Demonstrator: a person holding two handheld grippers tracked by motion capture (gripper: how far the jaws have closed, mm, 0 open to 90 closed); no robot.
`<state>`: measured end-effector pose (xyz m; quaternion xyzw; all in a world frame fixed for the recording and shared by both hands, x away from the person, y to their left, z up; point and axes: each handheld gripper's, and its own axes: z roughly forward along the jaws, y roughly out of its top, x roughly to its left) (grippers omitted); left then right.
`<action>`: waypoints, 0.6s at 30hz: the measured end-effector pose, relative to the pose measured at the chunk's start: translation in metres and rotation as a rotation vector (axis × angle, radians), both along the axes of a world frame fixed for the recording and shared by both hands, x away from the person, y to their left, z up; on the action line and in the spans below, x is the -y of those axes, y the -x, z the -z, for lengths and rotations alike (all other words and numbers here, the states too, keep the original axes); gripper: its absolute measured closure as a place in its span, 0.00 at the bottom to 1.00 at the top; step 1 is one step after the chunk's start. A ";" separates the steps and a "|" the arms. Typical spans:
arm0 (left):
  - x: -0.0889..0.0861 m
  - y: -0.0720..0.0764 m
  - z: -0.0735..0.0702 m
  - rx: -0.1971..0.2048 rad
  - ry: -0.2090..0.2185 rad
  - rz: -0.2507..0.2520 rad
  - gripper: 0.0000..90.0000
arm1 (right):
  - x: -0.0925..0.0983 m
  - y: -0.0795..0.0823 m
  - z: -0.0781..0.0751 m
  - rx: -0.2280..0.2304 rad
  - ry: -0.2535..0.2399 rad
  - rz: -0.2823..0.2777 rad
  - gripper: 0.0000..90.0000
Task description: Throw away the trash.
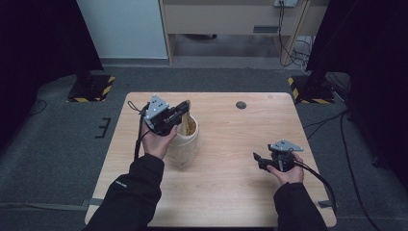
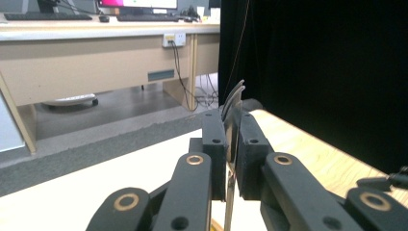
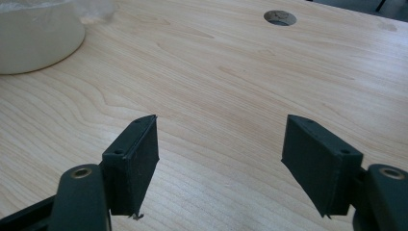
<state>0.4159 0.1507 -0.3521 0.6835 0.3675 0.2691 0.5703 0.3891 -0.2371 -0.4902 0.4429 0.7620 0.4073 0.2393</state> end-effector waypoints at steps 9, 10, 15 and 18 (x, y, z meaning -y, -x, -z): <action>0.001 -0.007 0.019 -0.039 -0.046 -0.007 0.93 | 0.000 0.000 0.001 -0.002 0.005 -0.007 0.32; 0.000 -0.008 0.020 -0.043 -0.042 -0.006 0.93 | 0.000 0.000 0.001 -0.002 0.005 -0.007 0.32; -0.004 -0.004 0.019 -0.026 -0.030 0.004 0.86 | 0.000 -0.001 0.001 -0.002 0.008 -0.008 0.32; -0.009 0.002 0.016 -0.009 -0.024 0.010 0.81 | 0.000 0.000 0.000 -0.004 0.006 -0.004 0.31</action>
